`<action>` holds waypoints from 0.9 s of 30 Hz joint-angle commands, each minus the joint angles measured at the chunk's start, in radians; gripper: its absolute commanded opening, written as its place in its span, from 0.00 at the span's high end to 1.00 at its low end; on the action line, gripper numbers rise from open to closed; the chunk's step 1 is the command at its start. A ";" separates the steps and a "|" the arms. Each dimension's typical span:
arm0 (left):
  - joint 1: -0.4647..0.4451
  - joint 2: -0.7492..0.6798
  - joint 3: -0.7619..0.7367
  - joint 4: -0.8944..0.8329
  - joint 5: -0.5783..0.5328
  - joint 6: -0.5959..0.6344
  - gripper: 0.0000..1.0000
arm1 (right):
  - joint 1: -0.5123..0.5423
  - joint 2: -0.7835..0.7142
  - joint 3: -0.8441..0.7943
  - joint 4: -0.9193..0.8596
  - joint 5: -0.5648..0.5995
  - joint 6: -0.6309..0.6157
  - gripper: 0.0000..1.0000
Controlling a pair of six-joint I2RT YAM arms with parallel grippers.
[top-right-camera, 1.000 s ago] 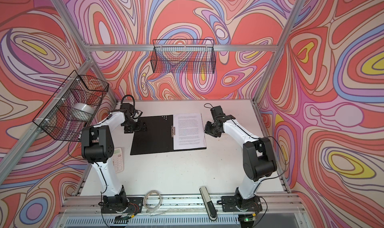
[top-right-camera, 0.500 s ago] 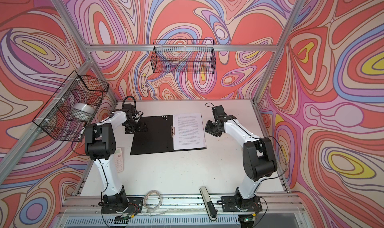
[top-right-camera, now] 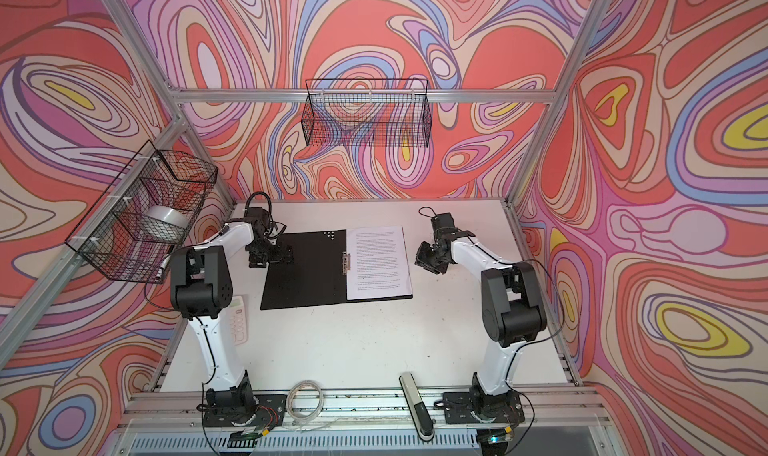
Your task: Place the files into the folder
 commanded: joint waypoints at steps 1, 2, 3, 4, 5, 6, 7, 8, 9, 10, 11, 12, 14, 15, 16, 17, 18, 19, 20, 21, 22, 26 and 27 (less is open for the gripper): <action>0.002 0.036 0.020 -0.039 0.008 0.006 0.00 | -0.020 0.050 0.042 0.030 -0.038 -0.011 0.64; 0.003 0.041 0.027 -0.046 0.017 0.005 0.00 | -0.023 0.062 0.049 0.033 -0.043 -0.014 0.64; 0.003 0.047 0.035 -0.055 0.030 0.007 0.00 | -0.026 0.076 0.059 0.035 -0.048 -0.016 0.64; 0.003 0.052 0.039 -0.061 0.049 0.010 0.00 | -0.029 0.092 0.069 0.035 -0.053 -0.017 0.64; 0.003 0.054 0.038 -0.063 0.066 0.011 0.00 | -0.032 0.105 0.075 0.035 -0.058 -0.020 0.64; 0.003 0.055 0.037 -0.062 0.087 0.015 0.00 | -0.037 0.120 0.084 0.035 -0.066 -0.023 0.64; 0.003 0.055 0.035 -0.063 0.108 0.017 0.00 | -0.042 0.138 0.095 0.033 -0.073 -0.026 0.64; 0.003 0.057 0.033 -0.063 0.120 0.019 0.00 | -0.046 0.149 0.101 0.031 -0.079 -0.029 0.64; 0.002 0.059 0.034 -0.065 0.133 0.020 0.00 | -0.051 0.163 0.109 0.030 -0.084 -0.033 0.64; 0.003 0.063 0.035 -0.068 0.143 0.023 0.00 | -0.056 0.174 0.117 0.030 -0.090 -0.036 0.64; 0.003 0.064 0.036 -0.070 0.152 0.026 0.00 | -0.062 0.184 0.120 0.031 -0.096 -0.039 0.64; 0.002 0.067 0.036 -0.074 0.165 0.031 0.00 | -0.069 0.196 0.127 0.029 -0.104 -0.044 0.64; 0.001 0.069 0.035 -0.078 0.193 0.038 0.00 | -0.081 0.220 0.143 0.013 -0.122 -0.055 0.64; 0.001 0.069 0.033 -0.077 0.209 0.041 0.00 | -0.085 0.230 0.150 0.006 -0.124 -0.063 0.64; 0.000 0.069 0.033 -0.077 0.219 0.042 0.00 | -0.087 0.235 0.154 -0.002 -0.124 -0.070 0.64; 0.000 0.068 0.030 -0.077 0.234 0.044 0.00 | -0.089 0.241 0.160 -0.013 -0.123 -0.077 0.64; -0.002 0.069 0.033 -0.078 0.253 0.047 0.00 | -0.089 0.243 0.163 -0.023 -0.121 -0.085 0.64; -0.004 0.069 0.033 -0.080 0.261 0.047 0.00 | -0.091 0.246 0.164 -0.028 -0.121 -0.091 0.64; -0.006 0.070 0.036 -0.080 0.276 0.046 0.00 | -0.091 0.250 0.167 -0.040 -0.124 -0.098 0.64; -0.009 0.070 0.036 -0.080 0.290 0.047 0.00 | -0.091 0.256 0.171 -0.055 -0.126 -0.106 0.64; -0.012 0.072 0.038 -0.082 0.297 0.048 0.00 | -0.091 0.258 0.173 -0.066 -0.125 -0.110 0.64; -0.029 0.075 0.040 -0.084 0.333 0.041 0.00 | -0.090 0.248 0.160 -0.096 -0.114 -0.122 0.64; -0.033 0.075 0.039 -0.082 0.344 0.038 0.00 | -0.090 0.246 0.155 -0.104 -0.115 -0.127 0.64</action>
